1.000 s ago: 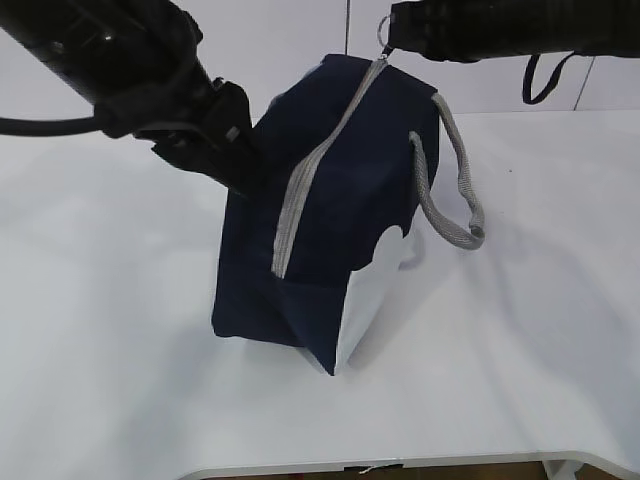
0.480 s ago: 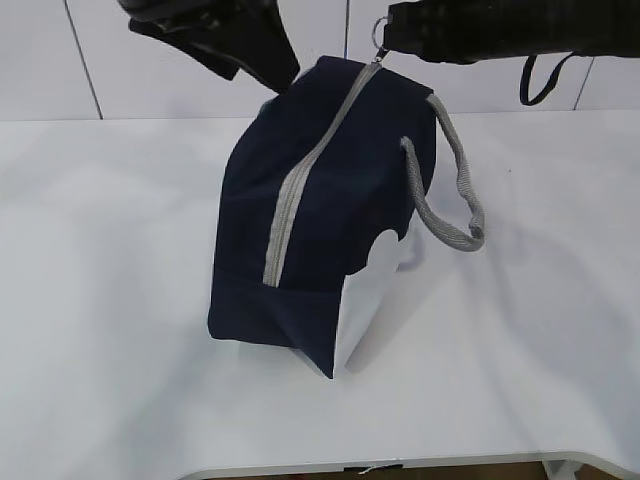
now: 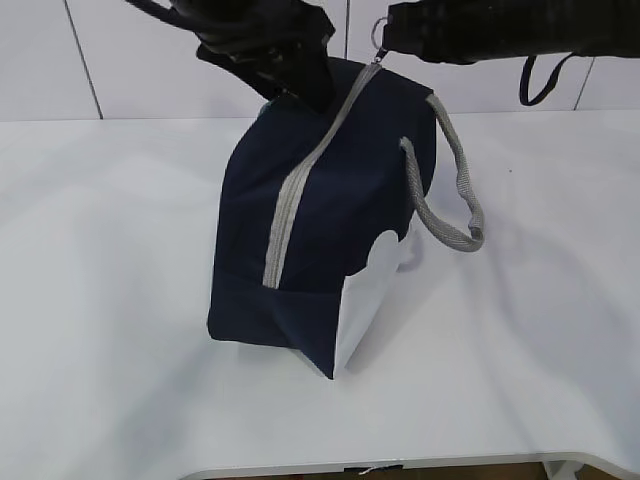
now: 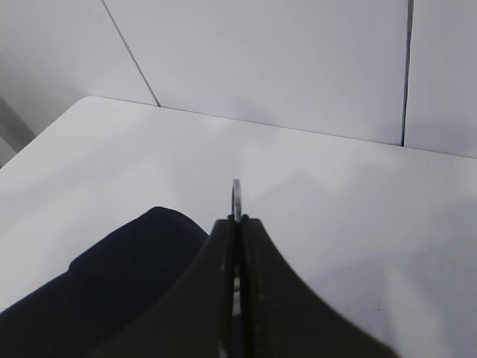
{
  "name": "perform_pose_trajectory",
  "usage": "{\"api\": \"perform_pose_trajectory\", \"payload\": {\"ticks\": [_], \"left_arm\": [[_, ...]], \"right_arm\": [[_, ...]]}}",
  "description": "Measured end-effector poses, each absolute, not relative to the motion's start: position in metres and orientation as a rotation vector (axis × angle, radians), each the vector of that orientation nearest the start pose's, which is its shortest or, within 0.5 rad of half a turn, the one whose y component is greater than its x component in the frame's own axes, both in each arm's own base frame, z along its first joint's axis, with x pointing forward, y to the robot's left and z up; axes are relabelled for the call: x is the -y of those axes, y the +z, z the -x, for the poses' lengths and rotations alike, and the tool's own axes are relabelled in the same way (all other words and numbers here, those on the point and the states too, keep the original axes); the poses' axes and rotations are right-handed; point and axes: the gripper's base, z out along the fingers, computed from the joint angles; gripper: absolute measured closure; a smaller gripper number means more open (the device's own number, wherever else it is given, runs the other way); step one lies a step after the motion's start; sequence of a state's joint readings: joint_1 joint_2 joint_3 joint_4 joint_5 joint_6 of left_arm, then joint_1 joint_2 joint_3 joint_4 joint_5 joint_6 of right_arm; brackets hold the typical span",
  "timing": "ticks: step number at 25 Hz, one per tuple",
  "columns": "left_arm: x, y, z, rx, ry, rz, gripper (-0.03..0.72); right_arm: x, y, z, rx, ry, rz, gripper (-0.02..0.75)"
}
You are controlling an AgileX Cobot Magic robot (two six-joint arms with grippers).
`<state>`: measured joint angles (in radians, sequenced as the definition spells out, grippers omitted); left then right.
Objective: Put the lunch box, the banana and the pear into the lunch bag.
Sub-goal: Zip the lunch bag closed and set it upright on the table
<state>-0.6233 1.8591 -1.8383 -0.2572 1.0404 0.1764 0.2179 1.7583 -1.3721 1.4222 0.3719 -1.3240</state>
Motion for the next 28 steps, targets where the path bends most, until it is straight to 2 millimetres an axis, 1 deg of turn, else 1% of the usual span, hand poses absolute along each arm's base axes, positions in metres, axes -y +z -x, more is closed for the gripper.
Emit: {"api": "perform_pose_trajectory", "payload": {"ticks": [2,3,4,6,7,8,10,13,21,24,28], "left_arm": [[0.263,0.341,-0.333,-2.415,-0.502,-0.928,0.239],[0.264,0.338,-0.335,-2.422,-0.498,-0.933,0.256],[0.265,0.336,-0.336,-2.428,-0.497,-0.935,0.295],[0.264,0.333,-0.336,-2.442,-0.483,-0.945,0.434],[0.264,0.333,-0.336,-2.443,-0.470,-0.949,0.531],[0.263,0.332,-0.336,-2.445,-0.460,-0.954,0.604],[0.262,0.332,-0.337,-2.444,-0.439,-0.968,0.669],[0.261,0.331,-0.335,-2.445,-0.415,-1.028,0.690],[0.254,0.327,-0.331,-2.484,-0.327,-1.147,0.693],[0.252,0.332,-0.329,-2.462,-0.315,-1.169,0.693],[0.247,0.341,-0.325,-2.441,-0.297,-1.175,0.693]], "right_arm": [[-0.122,0.311,-0.399,-1.906,0.558,0.374,0.720],[-0.122,0.311,-0.399,-1.906,0.558,0.374,0.720],[-0.122,0.311,-0.399,-1.906,0.558,0.374,0.720],[-0.122,0.310,-0.400,-1.908,0.558,0.374,0.720],[-0.122,0.310,-0.400,-1.909,0.558,0.374,0.720],[-0.122,0.308,-0.401,-1.911,0.558,0.373,0.720],[-0.123,0.303,-0.403,-1.924,0.567,0.362,0.720],[-0.124,0.293,-0.408,-1.947,0.582,0.342,0.720],[-0.123,0.284,-0.420,-1.960,0.568,0.278,0.720],[-0.123,0.276,-0.425,-1.976,0.553,0.264,0.720],[-0.124,0.256,-0.432,-2.021,0.548,0.252,0.720]]}}
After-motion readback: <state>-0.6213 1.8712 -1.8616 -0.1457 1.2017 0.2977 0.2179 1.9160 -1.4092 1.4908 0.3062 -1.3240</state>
